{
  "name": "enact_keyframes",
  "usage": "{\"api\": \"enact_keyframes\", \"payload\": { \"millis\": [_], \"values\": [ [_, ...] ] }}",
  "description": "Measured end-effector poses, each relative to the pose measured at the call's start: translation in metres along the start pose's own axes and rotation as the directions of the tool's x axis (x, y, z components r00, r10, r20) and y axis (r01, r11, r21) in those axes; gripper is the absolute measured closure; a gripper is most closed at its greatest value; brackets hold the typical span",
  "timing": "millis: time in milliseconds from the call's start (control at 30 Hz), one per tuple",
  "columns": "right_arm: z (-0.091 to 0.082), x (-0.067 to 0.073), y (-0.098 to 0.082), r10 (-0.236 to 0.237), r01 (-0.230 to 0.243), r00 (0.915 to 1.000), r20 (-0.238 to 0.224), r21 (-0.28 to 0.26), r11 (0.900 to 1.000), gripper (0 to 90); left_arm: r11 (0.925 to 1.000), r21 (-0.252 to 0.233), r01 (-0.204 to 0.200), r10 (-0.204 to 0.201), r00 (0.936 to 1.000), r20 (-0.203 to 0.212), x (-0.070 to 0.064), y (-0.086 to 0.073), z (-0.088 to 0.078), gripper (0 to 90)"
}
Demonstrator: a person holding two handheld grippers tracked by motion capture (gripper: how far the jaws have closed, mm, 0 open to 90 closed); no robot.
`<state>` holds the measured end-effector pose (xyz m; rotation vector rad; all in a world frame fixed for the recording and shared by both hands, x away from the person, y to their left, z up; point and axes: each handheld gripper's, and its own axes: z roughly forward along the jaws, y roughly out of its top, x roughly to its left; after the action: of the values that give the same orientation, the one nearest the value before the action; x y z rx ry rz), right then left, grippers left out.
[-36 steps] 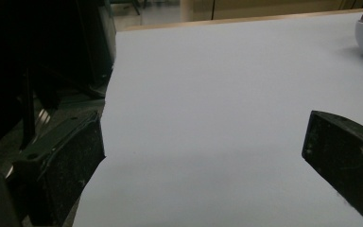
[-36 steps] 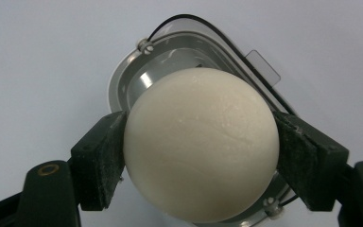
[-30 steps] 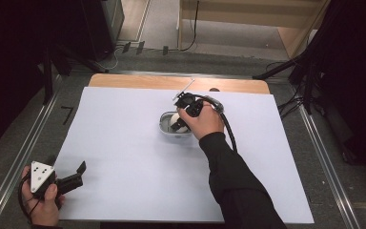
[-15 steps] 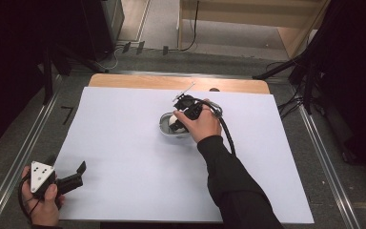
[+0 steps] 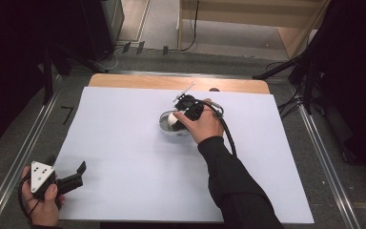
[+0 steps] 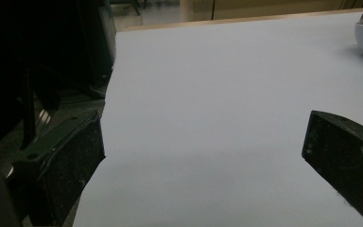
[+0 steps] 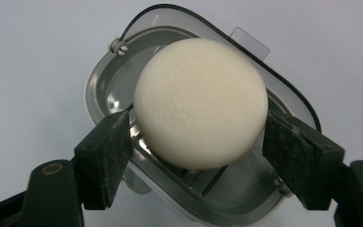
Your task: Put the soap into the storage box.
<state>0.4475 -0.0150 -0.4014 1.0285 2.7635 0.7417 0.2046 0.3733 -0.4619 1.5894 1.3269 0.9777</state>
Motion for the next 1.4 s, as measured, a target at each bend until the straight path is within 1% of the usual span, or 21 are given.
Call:
{"api": "enact_keyframes", "payload": {
  "millis": [67, 100, 267, 300, 367, 400, 600, 700, 767, 800, 900, 933, 1000, 1067, 1133, 1200, 1267, 1300, 1400],
  "values": [
    [-0.003, -0.003, -0.003, 0.014, -0.014, 0.9996, -0.027, -0.017, 1.0, 24.3, 1.0, 0.001, 0.0, 0.0, 1.0, -0.002, 0.0, 0.0, 0.0, 0.2],
    [-0.004, -0.004, -0.004, 0.012, -0.012, 0.9995, -0.029, -0.02, 1.0, 24.1, 1.0, 0.001, 0.0, 0.0, 1.0, -0.002, 0.0, 0.0, 0.0, 0.2],
    [-0.009, -0.006, -0.008, 0.012, -0.013, 0.9992, -0.038, -0.029, 0.999, 21.9, 1.0, 0.001, 0.0, 0.0, 1.0, -0.002, 0.0, 0.0, 0.0, 0.2],
    [-0.011, -0.007, -0.01, 0.014, -0.015, 0.9991, -0.039, -0.039, 0.999, 20.1, 1.0, 0.002, 0.0, 0.0, 1.0, -0.002, 0.0, 0.0, 0.0, 0.2],
    [-0.014, -0.007, -0.012, 0.009, -0.011, 0.9996, -0.028, -0.049, 0.999, 14.4, 1.0, 0.001, -0.001, 0.001, 1.0, -0.001, 0.0, 0.0, 0.0, 0.2],
    [-0.016, -0.008, -0.015, 0.01, -0.012, 0.9997, -0.022, -0.053, 0.999, 13.4, 1.0, 0.001, -0.001, 0.001, 1.0, -0.001, 0.0, 0.0, 0.0, 0.2],
    [-0.023, -0.012, -0.027, 0.019, -0.02, 0.9997, -0.015, -0.081, 0.996, 11.7, 1.0, 0.003, 0.0, 0.0, 1.0, -0.002, 0.0, 0.0, 0.0, 0.2],
    [-0.026, -0.016, -0.034, 0.021, -0.024, 0.999, -0.039, -0.096, 0.995, 11.2, 1.0, 0.003, -0.001, 0.001, 1.0, -0.001, 0.0, 0.0, 0.0, 0.2],
    [-0.028, -0.017, -0.039, 0.023, -0.027, 0.9991, -0.034, -0.102, 0.994, 11.0, 1.0, 0.003, -0.001, 0.001, 1.0, -0.001, 0.0, 0.0, 0.0, 0.2],
    [-0.031, -0.019, -0.044, 0.016, -0.019, 0.9996, -0.024, -0.112, 0.994, 10.1, 1.0, 0.003, 0.0, 0.0, 1.0, -0.003, 0.0, 0.0, 0.0, 0.2],
    [-0.033, -0.02, -0.049, 0.015, -0.017, 0.9998, -0.015, -0.12, 0.993, 9.8, 1.0, 0.004, 0.0, 0.0, 1.0, -0.002, 0.0, 0.0, 0.0, 0.2],
    [-0.034, -0.02, -0.051, 0.017, -0.017, 0.9998, -0.006, -0.12, 0.993, 8.1, 1.0, 0.003, -0.001, 0.001, 1.0, -0.003, 0.0, 0.0, 0.0, 0.2],
    [-0.037, -0.022, -0.059, 0.017, -0.016, 0.9998, 0.01, -0.121, 0.993, 1.0, 1.0, 0.004, -0.001, 0.001, 1.0, -0.003, 0.0, 0.0, 0.0, 0.2],
    [-0.038, -0.023, -0.062, 0.026, -0.025, 0.9996, 0.011, -0.125, 0.992, 0.8, 1.0, 0.004, -0.001, 0.001, 1.0, -0.003, 0.0, 0.0, 0.0, 0.2],
    [-0.04, -0.025, -0.067, 0.035, -0.032, 0.9991, 0.024, -0.129, 0.991, 0.0, 1.0, 0.004, -0.001, 0.001, 1.0, -0.004, 0.0, 0.0, 0.0, 0.2],
    [-0.042, -0.027, -0.073, 0.052, -0.048, 0.9985, 0.02, -0.136, 0.99, 0.0, 1.0, 0.005, -0.001, 0.001, 1.0, -0.004, 0.0, 0.0, 0.0, 0.2],
    [-0.044, -0.028, -0.078, 0.058, -0.053, 0.9979, 0.03, -0.139, 0.989, 0.0, 1.0, 0.004, -0.001, 0.001, 1.0, -0.004, 0.0, 0.0, 0.0, 0.2],
    [-0.045, -0.029, -0.08, 0.058, -0.054, 0.998, 0.024, -0.145, 0.988, 0.0, 1.0, 0.004, -0.001, 0.001, 1.0, -0.005, 0.0, 0.0, 0.0, 0.2],
    [-0.048, -0.03, -0.089, 0.066, -0.061, 0.9974, 0.027, -0.152, 0.986, 0.0, 1.0, 0.004, 0.0, 0.0, 1.0, -0.005, 0.0, 0.0, 0.0, 0.2]
  ]
}}
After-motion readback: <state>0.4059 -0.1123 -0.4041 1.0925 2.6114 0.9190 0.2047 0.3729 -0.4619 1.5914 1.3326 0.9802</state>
